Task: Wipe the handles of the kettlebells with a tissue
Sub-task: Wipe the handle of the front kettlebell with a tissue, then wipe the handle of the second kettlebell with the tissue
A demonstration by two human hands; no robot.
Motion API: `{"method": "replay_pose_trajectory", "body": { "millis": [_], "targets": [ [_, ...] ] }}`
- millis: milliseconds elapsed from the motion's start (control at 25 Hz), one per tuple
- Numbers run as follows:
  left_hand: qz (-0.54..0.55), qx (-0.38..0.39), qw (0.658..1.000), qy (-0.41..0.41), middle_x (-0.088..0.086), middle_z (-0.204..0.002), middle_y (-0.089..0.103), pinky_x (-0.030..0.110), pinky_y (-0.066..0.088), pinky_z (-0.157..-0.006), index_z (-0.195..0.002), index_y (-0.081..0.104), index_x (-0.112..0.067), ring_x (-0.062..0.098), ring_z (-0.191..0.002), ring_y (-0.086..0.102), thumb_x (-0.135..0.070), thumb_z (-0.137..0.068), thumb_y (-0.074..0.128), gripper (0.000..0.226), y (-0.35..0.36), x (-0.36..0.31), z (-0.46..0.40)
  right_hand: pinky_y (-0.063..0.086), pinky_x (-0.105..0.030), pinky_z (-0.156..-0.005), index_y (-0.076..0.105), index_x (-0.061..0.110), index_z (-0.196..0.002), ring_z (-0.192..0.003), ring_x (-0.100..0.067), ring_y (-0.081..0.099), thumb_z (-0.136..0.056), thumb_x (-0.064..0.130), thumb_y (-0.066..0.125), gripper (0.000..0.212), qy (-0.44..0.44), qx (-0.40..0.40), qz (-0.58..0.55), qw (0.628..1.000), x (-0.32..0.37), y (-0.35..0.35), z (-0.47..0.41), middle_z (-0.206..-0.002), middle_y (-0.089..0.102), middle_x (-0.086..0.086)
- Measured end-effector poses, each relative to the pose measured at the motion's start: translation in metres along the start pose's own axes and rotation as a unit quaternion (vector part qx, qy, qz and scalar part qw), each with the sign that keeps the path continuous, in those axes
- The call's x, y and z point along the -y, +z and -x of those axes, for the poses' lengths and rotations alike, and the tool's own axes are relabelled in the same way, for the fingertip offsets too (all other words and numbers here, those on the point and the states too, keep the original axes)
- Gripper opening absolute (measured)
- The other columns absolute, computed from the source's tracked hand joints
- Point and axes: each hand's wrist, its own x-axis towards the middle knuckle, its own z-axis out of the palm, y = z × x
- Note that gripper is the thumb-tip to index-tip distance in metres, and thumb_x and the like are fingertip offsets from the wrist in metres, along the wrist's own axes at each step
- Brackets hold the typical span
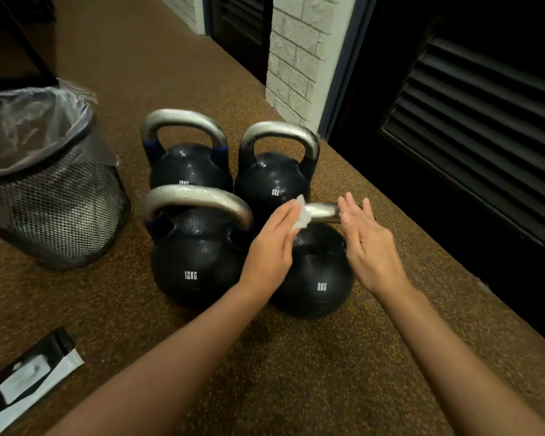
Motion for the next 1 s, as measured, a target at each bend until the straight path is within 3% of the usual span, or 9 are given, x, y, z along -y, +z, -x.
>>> {"method": "replay_pose_trajectory", "body": {
  "millis": [160, 320, 400, 520, 640, 720, 800, 920, 1000],
  "targets": [
    [0.024, -0.023, 0.996, -0.086, -0.005, -0.15, 0.03, 0.019, 0.023, -0.113, -0.143, 0.025, -0.021, 0.001, -0.137, 0.026, -0.015, -0.098, 0.042, 0.049, 0.002, 0.016, 0.027, 0.01, -0.034, -0.116, 0.034, 0.022, -0.143, -0.145, -0.015, 0.006, -0.099, 0.038, 0.025, 0.048, 0.002, 0.001, -0.001, 1.0, 0.002, 0.001, 0.0, -0.153, 0.025, 0.006],
    [0.101, -0.069, 0.968, -0.221, 0.004, -0.147, 0.037, 0.0, 0.019, -0.104, -0.14, 0.036, -0.012, 0.005, -0.135, 0.03, -0.016, -0.099, 0.04, 0.042, 0.008, -0.017, 0.026, 0.007, -0.031, -0.116, 0.034, 0.021, -0.143, -0.145, -0.016, 0.005, -0.099, 0.036, 0.025, 0.047, -0.009, -0.003, 0.011, 1.0, 0.011, 0.005, -0.001, -0.153, 0.025, 0.003],
    [0.122, -0.076, 0.943, -0.3, 0.006, -0.14, 0.047, 0.011, 0.026, -0.106, -0.136, 0.045, -0.008, 0.014, -0.132, 0.039, -0.02, -0.1, 0.037, 0.039, 0.009, -0.035, 0.02, 0.006, -0.028, -0.115, 0.033, 0.019, -0.143, -0.145, -0.016, 0.007, -0.1, 0.033, 0.026, 0.046, -0.026, -0.002, 0.009, 1.0, 0.019, 0.008, -0.004, -0.152, 0.026, 0.003],
    [0.243, -0.104, 0.866, -0.426, 0.009, -0.106, 0.062, 0.036, 0.044, -0.1, -0.119, 0.057, -0.001, 0.027, -0.115, 0.055, -0.022, -0.1, 0.037, 0.034, -0.003, -0.046, 0.003, 0.011, -0.017, -0.114, 0.035, 0.015, -0.142, -0.141, -0.008, 0.016, -0.101, 0.029, 0.028, 0.044, -0.053, 0.0, -0.042, 0.998, 0.035, 0.01, -0.011, -0.148, 0.031, 0.004],
    [0.429, -0.112, 0.771, -0.458, 0.015, -0.112, 0.057, 0.035, 0.053, -0.084, -0.126, 0.047, -0.002, 0.03, -0.108, 0.058, -0.018, -0.101, 0.035, 0.033, -0.037, -0.051, -0.011, 0.023, 0.001, -0.1, 0.044, 0.019, -0.137, -0.129, 0.005, 0.033, -0.1, 0.027, 0.036, 0.039, -0.007, 0.026, -0.164, 0.986, 0.051, 0.009, -0.021, -0.14, 0.044, 0.01],
    [0.443, -0.063, 0.786, -0.427, 0.017, -0.117, 0.058, 0.031, 0.057, -0.075, -0.124, 0.047, -0.008, 0.026, -0.096, 0.064, -0.021, -0.101, 0.035, 0.029, -0.064, -0.055, -0.014, 0.035, -0.014, -0.104, 0.055, 0.026, -0.127, -0.122, 0.0, 0.048, -0.096, 0.031, 0.045, 0.033, 0.034, 0.086, -0.304, 0.948, 0.062, 0.008, -0.029, -0.133, 0.055, 0.006],
    [0.363, -0.002, 0.842, -0.398, 0.013, -0.113, 0.062, 0.028, 0.057, -0.07, -0.117, 0.052, -0.013, 0.02, -0.09, 0.065, -0.024, -0.101, 0.036, 0.025, -0.086, -0.06, -0.017, 0.048, -0.03, -0.097, 0.061, 0.022, -0.116, -0.109, -0.013, 0.063, -0.094, 0.032, 0.049, 0.027, 0.095, 0.163, -0.423, 0.886, 0.073, 0.011, -0.035, -0.121, 0.065, -0.004],
    [0.167, 0.002, 0.927, -0.337, 0.005, -0.098, 0.065, 0.023, 0.047, -0.067, -0.11, 0.06, -0.012, 0.013, -0.086, 0.059, -0.024, -0.098, 0.042, 0.024, -0.107, -0.053, -0.019, 0.054, -0.031, -0.083, 0.063, 0.007, -0.111, -0.095, -0.022, 0.068, -0.091, 0.025, 0.055, 0.029, 0.142, 0.249, -0.462, 0.839, 0.086, 0.02, -0.038, -0.108, 0.069, -0.014],
    [0.082, -0.039, 0.951, -0.294, -0.002, -0.089, 0.062, 0.025, 0.045, -0.07, -0.1, 0.06, -0.013, 0.012, -0.085, 0.058, -0.025, -0.094, 0.051, 0.015, -0.117, -0.042, -0.021, 0.056, -0.032, -0.079, 0.064, 0.003, -0.1, -0.094, -0.024, 0.067, -0.084, 0.017, 0.064, 0.021, 0.157, 0.267, -0.474, 0.824, 0.091, 0.029, -0.041, -0.107, 0.068, -0.016]
  ]
}}
